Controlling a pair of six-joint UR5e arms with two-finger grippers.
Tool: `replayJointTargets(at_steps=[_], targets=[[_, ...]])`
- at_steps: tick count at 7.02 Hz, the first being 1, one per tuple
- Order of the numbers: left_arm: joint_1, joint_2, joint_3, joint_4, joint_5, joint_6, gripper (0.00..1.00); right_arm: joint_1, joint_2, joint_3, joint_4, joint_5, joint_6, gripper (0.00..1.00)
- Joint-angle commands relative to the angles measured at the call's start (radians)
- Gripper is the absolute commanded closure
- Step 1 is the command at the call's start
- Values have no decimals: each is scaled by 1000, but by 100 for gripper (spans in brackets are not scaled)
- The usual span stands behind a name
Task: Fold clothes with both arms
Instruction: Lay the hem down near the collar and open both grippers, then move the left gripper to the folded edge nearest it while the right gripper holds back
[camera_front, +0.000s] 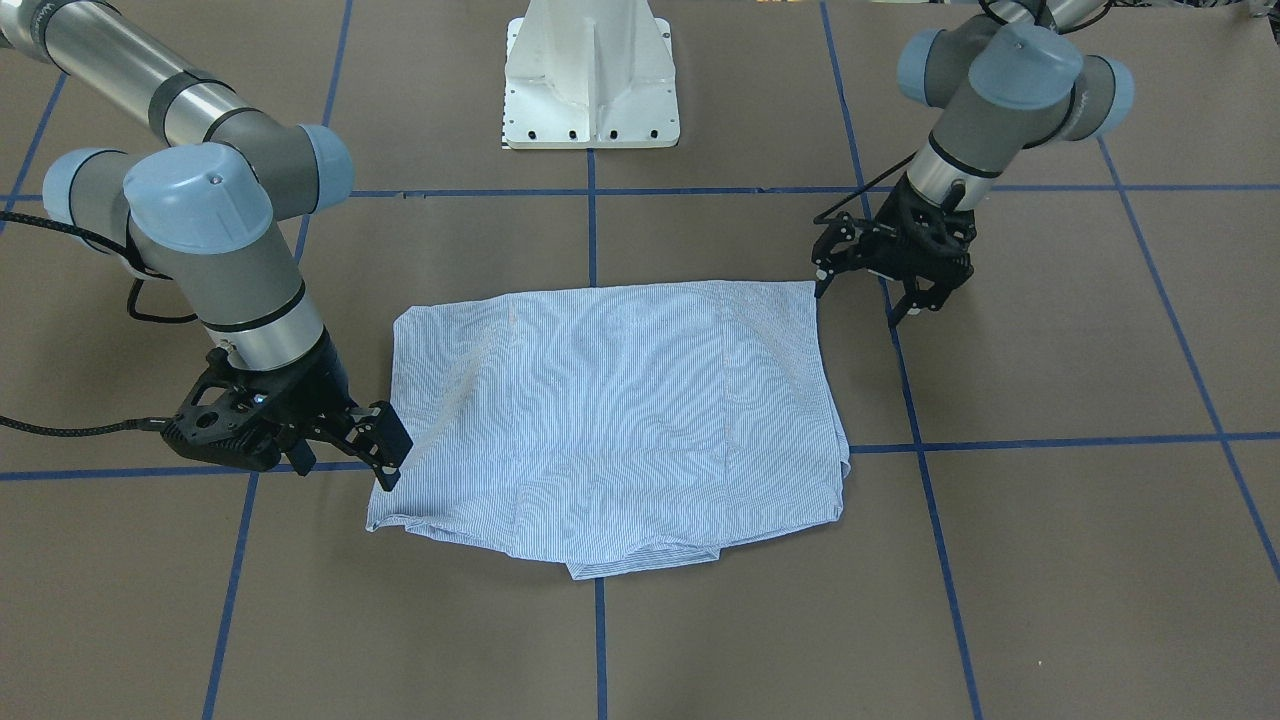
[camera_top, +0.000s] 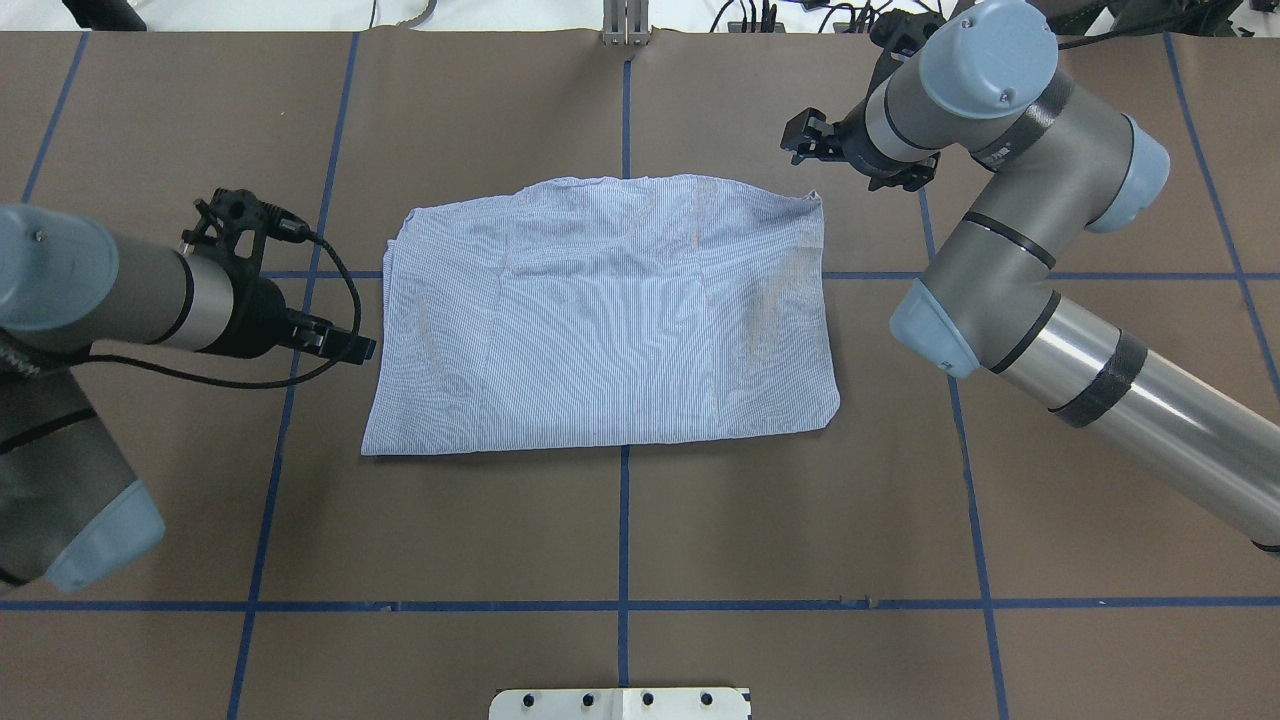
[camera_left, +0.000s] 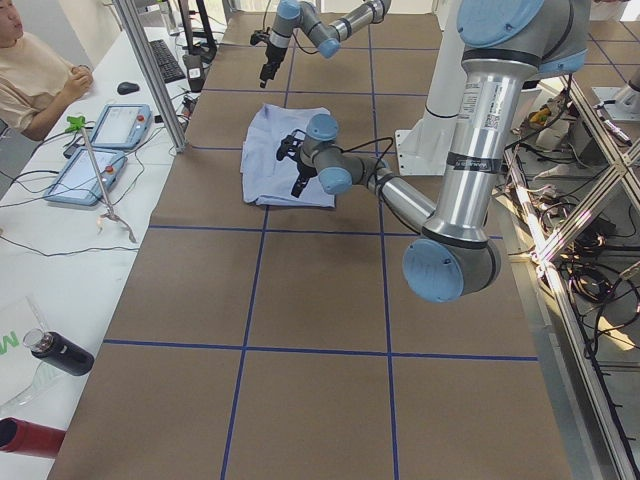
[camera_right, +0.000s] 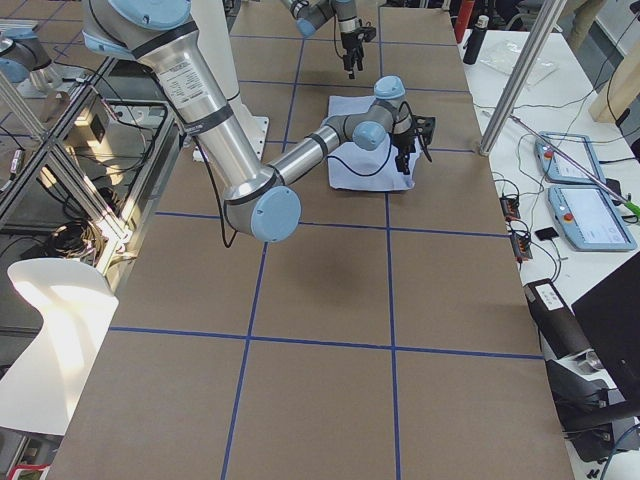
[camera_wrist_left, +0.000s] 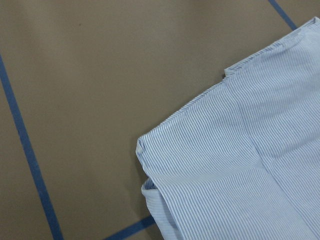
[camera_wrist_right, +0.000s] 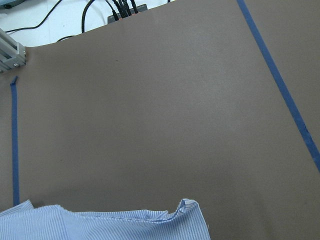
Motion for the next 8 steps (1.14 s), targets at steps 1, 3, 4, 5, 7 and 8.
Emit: replayJointTargets(at_steps=[1, 3, 4, 5, 7, 8], targets=[[165, 61, -5, -59, 139, -166, 1, 1, -2, 3, 0, -4, -2, 0], [185, 51, 10, -59, 144, -217, 21, 1, -2, 2, 0, -4, -5, 0], [185, 48, 23, -59, 144, -220, 37, 1, -2, 2, 0, -4, -5, 0], [185, 47, 27, -60, 144, -220, 45, 1, -4, 2, 0, -4, -5, 0], [185, 13, 68, -60, 143, -221, 46, 1, -4, 2, 0, -6, -5, 0], [185, 8, 79, -62, 143, -220, 46, 1, -6, 2, 0, -6, -5, 0]])
